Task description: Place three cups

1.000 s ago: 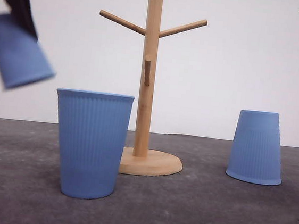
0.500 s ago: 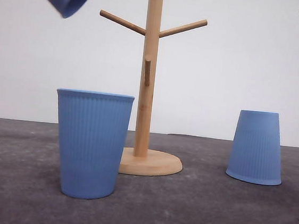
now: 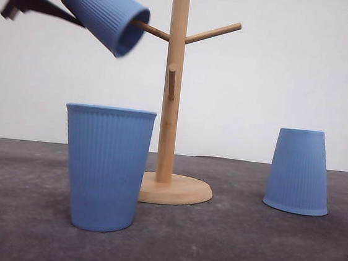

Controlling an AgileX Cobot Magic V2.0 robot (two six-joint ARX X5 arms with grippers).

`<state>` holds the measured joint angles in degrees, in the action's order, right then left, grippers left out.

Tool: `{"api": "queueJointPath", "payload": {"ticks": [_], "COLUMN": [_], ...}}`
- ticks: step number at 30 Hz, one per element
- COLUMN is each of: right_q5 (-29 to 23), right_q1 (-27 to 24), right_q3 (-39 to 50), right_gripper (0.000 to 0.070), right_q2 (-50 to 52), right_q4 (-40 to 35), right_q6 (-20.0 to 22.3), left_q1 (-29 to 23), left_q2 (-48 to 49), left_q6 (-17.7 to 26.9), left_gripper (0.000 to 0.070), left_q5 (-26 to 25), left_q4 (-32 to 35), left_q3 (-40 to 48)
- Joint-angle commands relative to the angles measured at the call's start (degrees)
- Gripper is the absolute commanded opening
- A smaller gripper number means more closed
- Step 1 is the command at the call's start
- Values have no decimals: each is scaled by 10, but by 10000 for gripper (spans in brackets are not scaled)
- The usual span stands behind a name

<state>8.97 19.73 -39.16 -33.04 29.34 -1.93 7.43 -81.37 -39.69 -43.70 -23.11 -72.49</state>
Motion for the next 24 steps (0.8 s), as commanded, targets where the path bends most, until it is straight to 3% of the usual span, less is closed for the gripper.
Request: {"api": "queueJointPath", "payload": {"ticks": [1,11,16,20,24], "right_q5": [0,-1,-1,-1,-1], "right_q1": [2,2,2,2,2], "right_q3": [-7,-7,-7,-7,-7], "right_gripper": [441,441,441,441,441], "right_q2": [-2,-2,-2,-2,-2], "right_q4": [-6,-7,-7,-7,-7], "right_q6": [-6,-6,-6,-6,-6], "left_q1": [6,28,32,32,32], "left_q2": [-11,-41,-46,-46,-46], "left_q6": [-6,-21,-19,-17,-17], "left_gripper": [390,400,521,528,597], "left_q5": [-5,5,6,7,2], "left_q4": [17,50,49,49,47], "left_q3": [-13,-13,-13,-13,-13]}}
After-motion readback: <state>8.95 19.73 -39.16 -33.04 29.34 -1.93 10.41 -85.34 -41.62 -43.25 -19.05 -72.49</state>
